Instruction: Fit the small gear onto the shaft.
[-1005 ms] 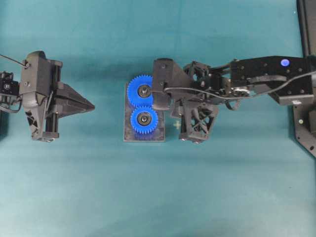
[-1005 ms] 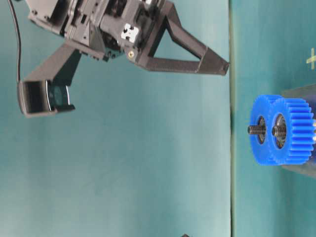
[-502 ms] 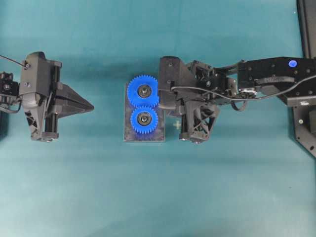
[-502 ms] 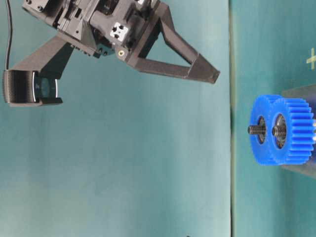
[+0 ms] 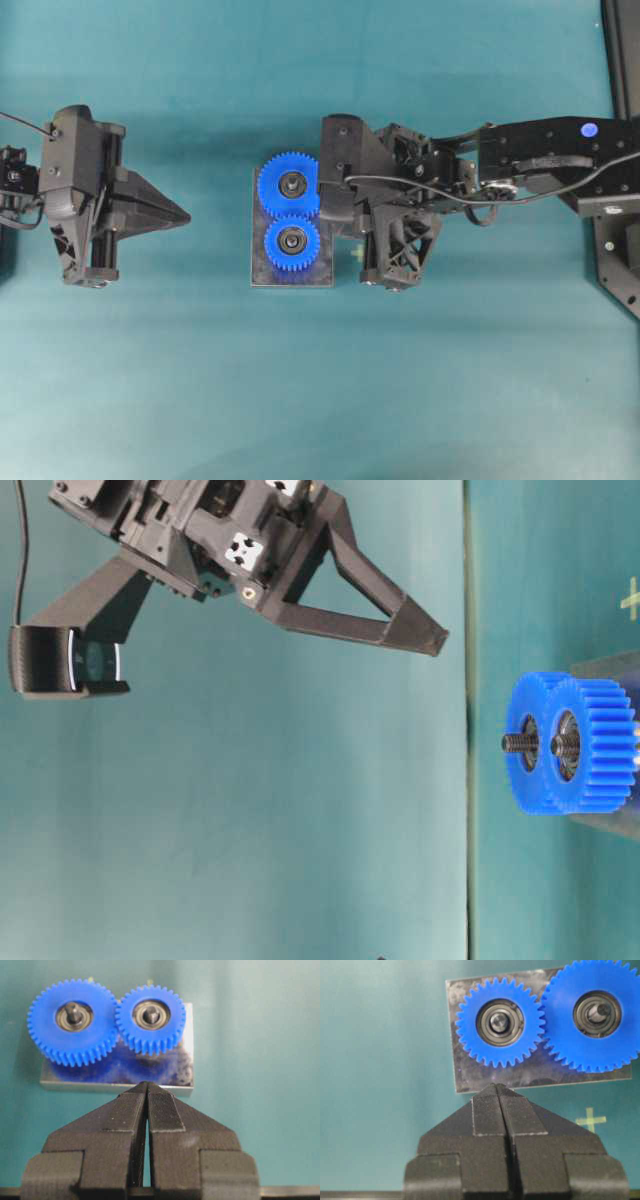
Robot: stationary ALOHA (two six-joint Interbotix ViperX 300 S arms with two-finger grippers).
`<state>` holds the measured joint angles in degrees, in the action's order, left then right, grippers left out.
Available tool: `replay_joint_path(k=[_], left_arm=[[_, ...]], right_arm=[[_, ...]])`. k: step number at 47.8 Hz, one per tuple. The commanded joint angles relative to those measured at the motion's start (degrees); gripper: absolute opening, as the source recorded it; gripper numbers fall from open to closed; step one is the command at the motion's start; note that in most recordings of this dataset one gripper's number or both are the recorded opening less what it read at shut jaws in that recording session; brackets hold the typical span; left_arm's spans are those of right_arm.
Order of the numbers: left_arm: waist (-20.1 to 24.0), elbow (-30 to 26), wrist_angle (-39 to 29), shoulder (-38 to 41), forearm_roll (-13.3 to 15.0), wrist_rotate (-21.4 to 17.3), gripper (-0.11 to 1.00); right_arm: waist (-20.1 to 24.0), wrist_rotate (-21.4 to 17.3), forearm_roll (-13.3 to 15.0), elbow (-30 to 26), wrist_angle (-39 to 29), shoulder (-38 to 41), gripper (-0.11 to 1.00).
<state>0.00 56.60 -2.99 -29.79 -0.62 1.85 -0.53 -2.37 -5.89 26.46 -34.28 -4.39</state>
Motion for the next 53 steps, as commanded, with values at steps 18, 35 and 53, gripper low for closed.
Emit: replay_joint_path(k=[18, 35, 53], left_arm=[[0.1, -0.4, 0.6, -0.2, -0.2, 0.0, 0.00], [0.1, -0.4, 0.5, -0.2, -0.2, 0.0, 0.00], [0.0, -0.4, 0.6, -0.1, -0.2, 0.0, 0.00]], right_arm=[[0.2, 0.0, -0.2, 0.2, 0.0, -0.6, -0.02], [0.3, 0.0, -0.2, 0.4, 0.0, -0.6, -0.02], [0.3, 0.0, -0.2, 0.6, 0.1, -0.6, -0.02]])
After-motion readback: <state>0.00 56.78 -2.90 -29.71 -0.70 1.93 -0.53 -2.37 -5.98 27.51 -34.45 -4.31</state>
